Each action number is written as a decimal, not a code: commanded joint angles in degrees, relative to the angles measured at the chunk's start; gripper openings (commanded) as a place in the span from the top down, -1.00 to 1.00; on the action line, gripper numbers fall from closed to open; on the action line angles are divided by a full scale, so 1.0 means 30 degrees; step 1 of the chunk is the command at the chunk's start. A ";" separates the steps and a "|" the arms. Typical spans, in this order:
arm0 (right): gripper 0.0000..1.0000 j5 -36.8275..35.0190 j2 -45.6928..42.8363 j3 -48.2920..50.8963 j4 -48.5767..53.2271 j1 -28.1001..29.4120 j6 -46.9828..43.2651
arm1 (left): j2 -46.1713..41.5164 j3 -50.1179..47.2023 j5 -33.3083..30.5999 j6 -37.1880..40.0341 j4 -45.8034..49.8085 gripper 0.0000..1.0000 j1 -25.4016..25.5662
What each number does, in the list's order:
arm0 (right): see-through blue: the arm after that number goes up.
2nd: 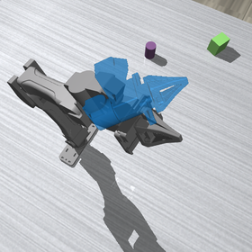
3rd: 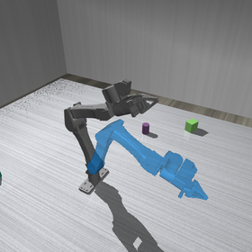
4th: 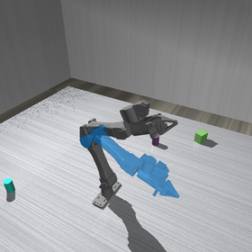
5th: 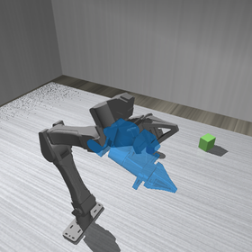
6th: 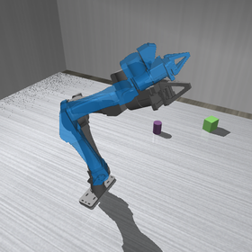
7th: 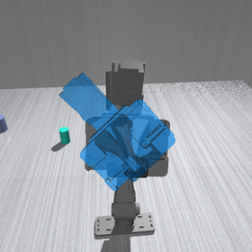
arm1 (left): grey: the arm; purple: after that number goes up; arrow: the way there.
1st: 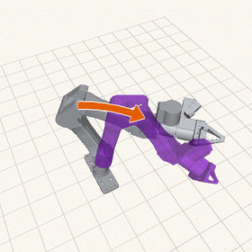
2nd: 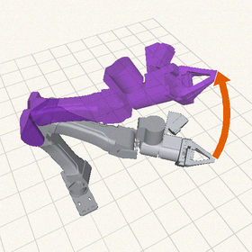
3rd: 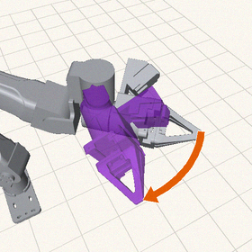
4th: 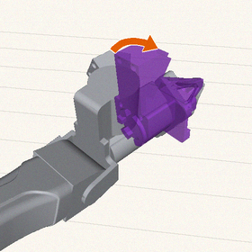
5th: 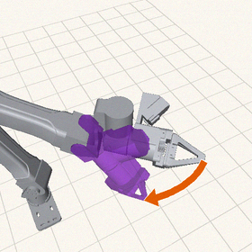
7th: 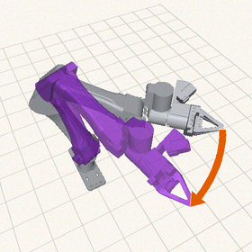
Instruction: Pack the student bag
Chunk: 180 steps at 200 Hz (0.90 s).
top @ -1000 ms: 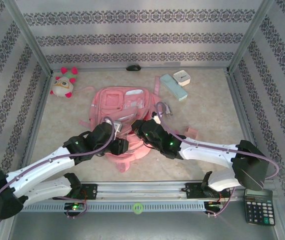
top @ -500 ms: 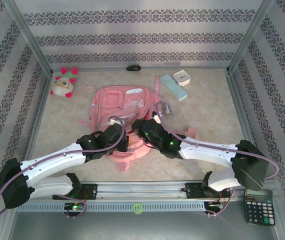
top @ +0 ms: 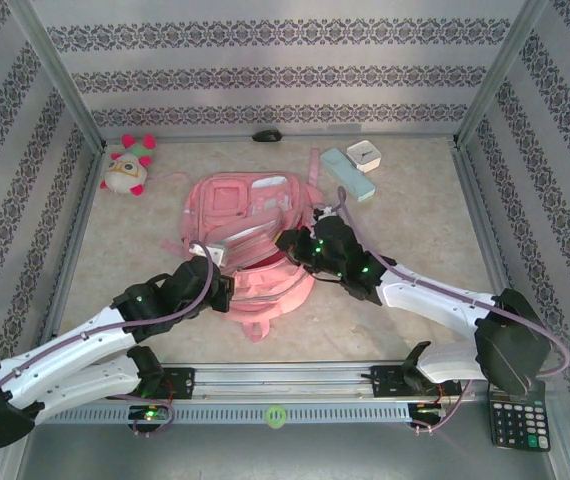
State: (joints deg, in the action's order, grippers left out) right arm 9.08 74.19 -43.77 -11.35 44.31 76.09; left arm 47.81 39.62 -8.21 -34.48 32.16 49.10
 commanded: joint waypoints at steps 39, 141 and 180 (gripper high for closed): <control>1.00 0.9929 -0.1550 0.1002 -0.0466 -0.4378 -0.1822 | -0.1180 -0.1767 0.1122 0.3251 0.0243 1.00 -0.4029; 1.00 1.0632 -0.2638 0.1084 0.1034 -0.6489 -0.1819 | 0.0646 -0.2792 1.2693 0.4935 -0.6010 0.04 -0.5598; 1.00 0.8019 -0.3504 0.1025 0.1999 -0.5572 -0.0998 | 0.1920 -0.3088 1.3653 0.3372 -0.6897 -0.07 -0.4707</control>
State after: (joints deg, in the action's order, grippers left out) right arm 37.47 66.96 -38.83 -5.19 25.69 71.20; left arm 52.07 31.48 27.77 -21.93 16.60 32.23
